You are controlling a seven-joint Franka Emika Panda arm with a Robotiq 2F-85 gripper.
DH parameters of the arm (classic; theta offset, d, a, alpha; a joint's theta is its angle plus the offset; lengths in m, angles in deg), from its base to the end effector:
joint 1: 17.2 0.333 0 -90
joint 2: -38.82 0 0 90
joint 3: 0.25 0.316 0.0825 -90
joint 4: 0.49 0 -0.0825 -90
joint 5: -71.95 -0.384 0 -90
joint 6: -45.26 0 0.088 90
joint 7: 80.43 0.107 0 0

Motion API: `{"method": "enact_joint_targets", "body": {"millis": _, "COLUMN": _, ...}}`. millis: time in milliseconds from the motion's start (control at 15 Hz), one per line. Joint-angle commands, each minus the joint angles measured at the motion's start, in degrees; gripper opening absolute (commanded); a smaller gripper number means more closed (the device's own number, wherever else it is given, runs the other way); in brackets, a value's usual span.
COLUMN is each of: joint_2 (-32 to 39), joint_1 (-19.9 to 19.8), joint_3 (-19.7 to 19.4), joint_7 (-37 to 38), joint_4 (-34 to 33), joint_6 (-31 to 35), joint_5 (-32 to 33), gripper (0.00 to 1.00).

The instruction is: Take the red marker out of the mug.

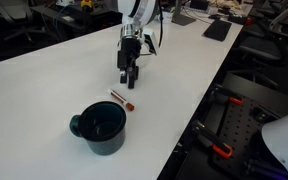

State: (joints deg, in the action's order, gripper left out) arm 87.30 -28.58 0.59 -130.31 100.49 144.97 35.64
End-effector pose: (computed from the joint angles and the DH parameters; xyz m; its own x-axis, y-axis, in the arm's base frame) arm 0.5487 -0.0473 0.0652 0.8784 0.3969 -0.2663 0.0311 -0.6035 -0.7967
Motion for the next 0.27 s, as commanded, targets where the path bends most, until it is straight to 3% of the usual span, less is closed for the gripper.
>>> {"method": "enact_joint_targets", "body": {"millis": 0, "joint_2": 5.21, "joint_1": -1.61, "joint_3": 0.68, "joint_7": 0.26, "joint_4": -2.92, "joint_6": 0.73, "joint_5": 1.41, "gripper": 0.98}}
{"method": "enact_joint_targets", "body": {"millis": 200, "joint_2": 5.83, "joint_1": -2.22, "joint_3": 0.95, "joint_7": 0.75, "joint_4": -3.79, "joint_6": -1.0, "joint_5": 1.05, "gripper": 1.0}}
